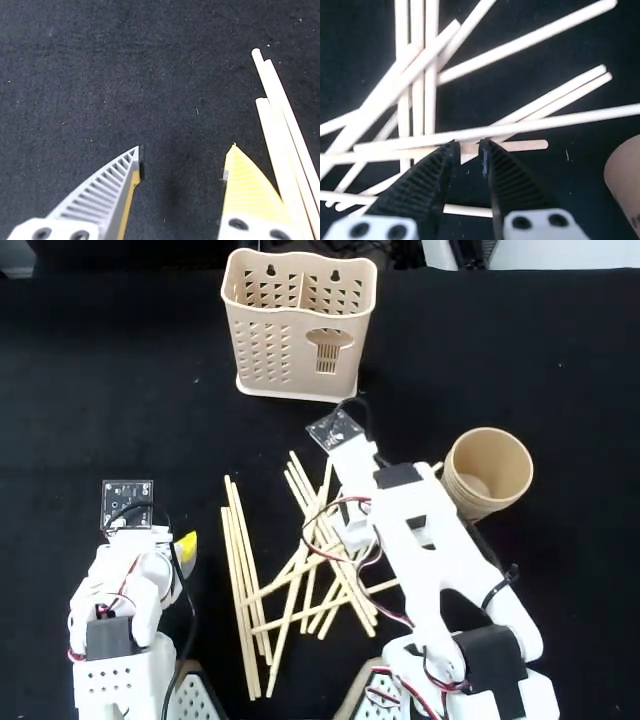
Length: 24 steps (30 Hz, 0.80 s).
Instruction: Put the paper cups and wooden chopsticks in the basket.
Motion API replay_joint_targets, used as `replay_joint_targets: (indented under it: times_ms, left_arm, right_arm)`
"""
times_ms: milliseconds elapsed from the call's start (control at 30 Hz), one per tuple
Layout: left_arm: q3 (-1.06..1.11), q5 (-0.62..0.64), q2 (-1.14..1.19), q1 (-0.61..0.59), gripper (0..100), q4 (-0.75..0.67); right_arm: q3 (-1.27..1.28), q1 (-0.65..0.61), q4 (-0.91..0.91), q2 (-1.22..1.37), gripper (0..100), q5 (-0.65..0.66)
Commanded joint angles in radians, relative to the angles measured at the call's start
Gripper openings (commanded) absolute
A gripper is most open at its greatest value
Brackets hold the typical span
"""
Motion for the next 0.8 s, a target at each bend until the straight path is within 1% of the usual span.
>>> replay_joint_targets:
  times_ms: [0, 167, 333, 500, 700, 767]
  left_arm:
    - [0.016, 0.003, -0.008, 0.015, 28, 0.002]
    - [0.016, 0.003, -0.008, 0.015, 28, 0.002]
    - [0.016, 0.003, -0.008, 0.015, 28, 0.002]
    - [0.016, 0.003, -0.008, 0.015, 28, 0.002]
    - [0.016, 0.003, -0.008, 0.015, 28, 0.002]
    - [0.016, 0.003, -0.008, 0.015, 28, 0.002]
  right_arm:
    - [-0.048, -0.006, 0.020, 0.001, 8.7, -0.011]
    - [-0.048, -0.009, 0.060, -0.001, 9.0, -0.009]
    - [-0.048, -0.011, 0.060, -0.001, 16.9, 0.000]
    - [-0.041, -0.011, 0.061, -0.071, 17.3, 0.017]
    - [-0.044, 0.000, 0.206, -0.243, 17.3, 0.006]
    - [-0.041, 0.032, 0.285, -0.300, 17.3, -0.020]
